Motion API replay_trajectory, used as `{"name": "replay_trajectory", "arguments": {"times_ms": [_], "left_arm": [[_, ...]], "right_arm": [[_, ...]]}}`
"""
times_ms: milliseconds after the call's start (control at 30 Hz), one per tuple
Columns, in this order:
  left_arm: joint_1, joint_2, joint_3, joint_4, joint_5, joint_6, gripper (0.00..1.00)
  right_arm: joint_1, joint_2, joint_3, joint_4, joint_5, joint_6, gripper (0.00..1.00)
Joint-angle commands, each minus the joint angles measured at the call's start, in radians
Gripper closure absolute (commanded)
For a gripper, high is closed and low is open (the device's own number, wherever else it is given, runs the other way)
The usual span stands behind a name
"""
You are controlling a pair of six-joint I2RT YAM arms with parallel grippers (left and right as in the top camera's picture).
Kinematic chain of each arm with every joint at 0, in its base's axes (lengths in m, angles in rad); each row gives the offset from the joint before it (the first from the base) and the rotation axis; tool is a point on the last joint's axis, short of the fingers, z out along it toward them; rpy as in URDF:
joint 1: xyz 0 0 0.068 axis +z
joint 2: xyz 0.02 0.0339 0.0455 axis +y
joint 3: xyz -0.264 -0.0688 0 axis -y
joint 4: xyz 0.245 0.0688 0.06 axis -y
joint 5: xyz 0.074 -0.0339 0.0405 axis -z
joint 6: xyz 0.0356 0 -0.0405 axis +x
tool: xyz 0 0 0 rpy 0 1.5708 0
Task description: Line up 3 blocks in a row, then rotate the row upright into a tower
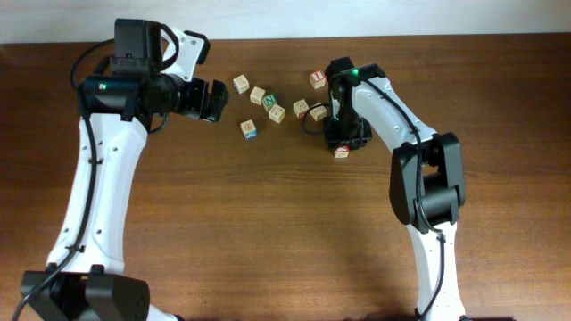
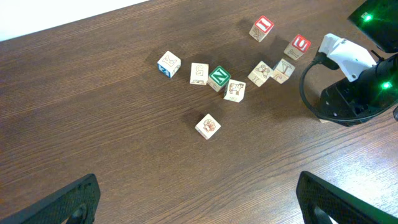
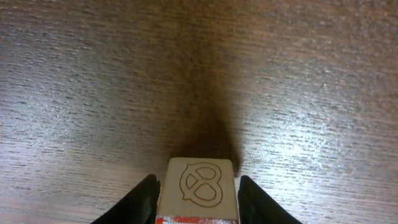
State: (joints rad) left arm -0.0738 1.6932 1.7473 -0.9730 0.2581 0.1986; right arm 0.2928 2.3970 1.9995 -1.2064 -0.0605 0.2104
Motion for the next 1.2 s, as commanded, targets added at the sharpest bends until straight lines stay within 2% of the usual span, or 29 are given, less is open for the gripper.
{"name": "replay_trajectory", "arguments": {"times_ms": [0, 100, 300, 333, 433, 567, 667, 733, 800, 833, 967, 1167], "left_arm": [[0.0, 0.005, 0.022, 0.002, 0.008, 0.013, 0.01], [0.0, 0.005, 0.022, 0.002, 0.008, 0.013, 0.01], [0.0, 0.005, 0.022, 0.002, 0.008, 0.013, 0.01], [0.0, 0.005, 0.022, 0.002, 0.008, 0.013, 0.01], [0.0, 0.005, 0.022, 0.002, 0.008, 0.013, 0.01], [0.0, 0.005, 0.022, 0.002, 0.008, 0.013, 0.01], [0.0, 0.005, 0.022, 0.002, 0.008, 0.013, 0.01], [0.0, 0.005, 0.022, 0.002, 0.008, 0.013, 0.01], [0.0, 0.005, 0.022, 0.002, 0.008, 0.013, 0.01], [0.0, 0.005, 0.022, 0.002, 0.008, 0.013, 0.01], [0.0, 0.005, 0.022, 0.002, 0.008, 0.013, 0.01], [0.0, 0.005, 0.022, 0.002, 0.008, 0.013, 0.01]], "right_arm": [[0.01, -0.015, -0.004, -0.045, -0.006, 0.005, 0.61], [0.01, -0.019, -0.004, -0.126, -0.042, 0.009, 0.67], [0.055, -0.021, -0.004, -0.227, -0.04, 0.009, 0.67], [0.068, -0.021, -0.004, -0.24, -0.04, 0.013, 0.66], [0.072, -0.021, -0.004, -0.241, -0.032, 0.04, 0.52], [0.069, -0.022, 0.022, -0.237, -0.032, 0.03, 0.5], [0.063, -0.022, 0.204, -0.248, -0.021, 0.015, 0.48], [0.055, -0.022, 0.332, -0.154, -0.01, 0.056, 0.43], [0.052, -0.018, 0.332, -0.005, 0.018, 0.164, 0.43], [0.055, -0.016, 0.296, 0.091, 0.055, 0.264, 0.43], [0.06, -0.015, 0.184, 0.27, 0.126, 0.425, 0.39], [0.06, 0.008, 0.05, 0.415, 0.151, 0.532, 0.39]]}}
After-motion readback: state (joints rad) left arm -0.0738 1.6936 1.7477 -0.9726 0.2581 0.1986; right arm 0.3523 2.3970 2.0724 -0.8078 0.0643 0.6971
